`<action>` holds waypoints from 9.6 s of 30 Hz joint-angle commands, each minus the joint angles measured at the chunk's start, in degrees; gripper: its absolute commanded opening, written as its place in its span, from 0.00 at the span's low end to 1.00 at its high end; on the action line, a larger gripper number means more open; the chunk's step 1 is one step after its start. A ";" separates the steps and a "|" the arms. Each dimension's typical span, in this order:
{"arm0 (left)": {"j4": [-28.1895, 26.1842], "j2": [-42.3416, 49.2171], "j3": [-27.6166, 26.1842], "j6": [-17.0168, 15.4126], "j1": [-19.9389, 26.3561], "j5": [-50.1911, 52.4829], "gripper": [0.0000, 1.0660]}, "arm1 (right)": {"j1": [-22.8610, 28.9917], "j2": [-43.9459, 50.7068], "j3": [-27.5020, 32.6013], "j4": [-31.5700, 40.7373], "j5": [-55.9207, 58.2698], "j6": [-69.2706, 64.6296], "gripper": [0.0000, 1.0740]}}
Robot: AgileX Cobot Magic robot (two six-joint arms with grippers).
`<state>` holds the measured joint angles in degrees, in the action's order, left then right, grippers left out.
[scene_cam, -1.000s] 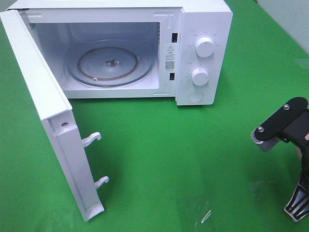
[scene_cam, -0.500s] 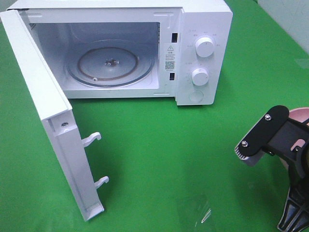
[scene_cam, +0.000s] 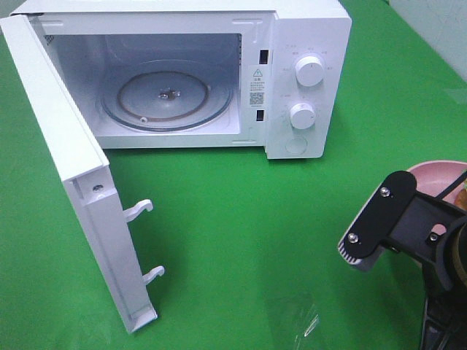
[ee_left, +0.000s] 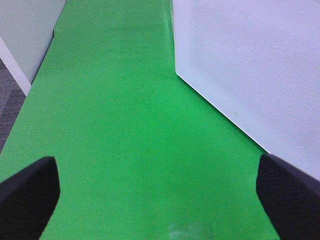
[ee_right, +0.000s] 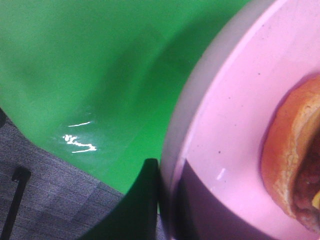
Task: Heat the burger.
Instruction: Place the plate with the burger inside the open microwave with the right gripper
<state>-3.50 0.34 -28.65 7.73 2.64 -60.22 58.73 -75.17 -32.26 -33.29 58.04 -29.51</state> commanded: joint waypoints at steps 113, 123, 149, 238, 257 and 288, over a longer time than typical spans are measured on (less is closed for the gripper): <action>0.06 1.32 0.11 -0.23 0.06 0.69 0.94 | -14.15 0.40 0.11 11.57 -44.35 93.28 0.00; 0.06 1.32 0.11 -0.23 0.06 0.69 0.94 | -14.38 0.40 0.11 23.43 -44.86 110.07 0.00; 0.06 1.32 0.11 -0.23 0.06 0.69 0.94 | -18.79 0.23 0.11 29.97 -53.51 119.06 0.00; 0.06 1.32 0.11 -0.23 0.06 0.69 0.94 | -16.56 -35.92 -36.67 17.42 -54.77 101.99 0.02; 0.06 1.32 0.11 -0.23 0.06 0.69 0.94 | -16.56 -43.95 -49.90 7.22 -48.24 86.17 0.02; 0.06 1.32 0.11 -0.23 0.06 0.69 0.94 | -16.73 -57.01 -69.90 -2.81 -38.67 74.83 0.04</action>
<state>-3.50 0.34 -28.65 7.73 2.64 -60.22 42.00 -133.16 -100.96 -33.63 22.35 45.32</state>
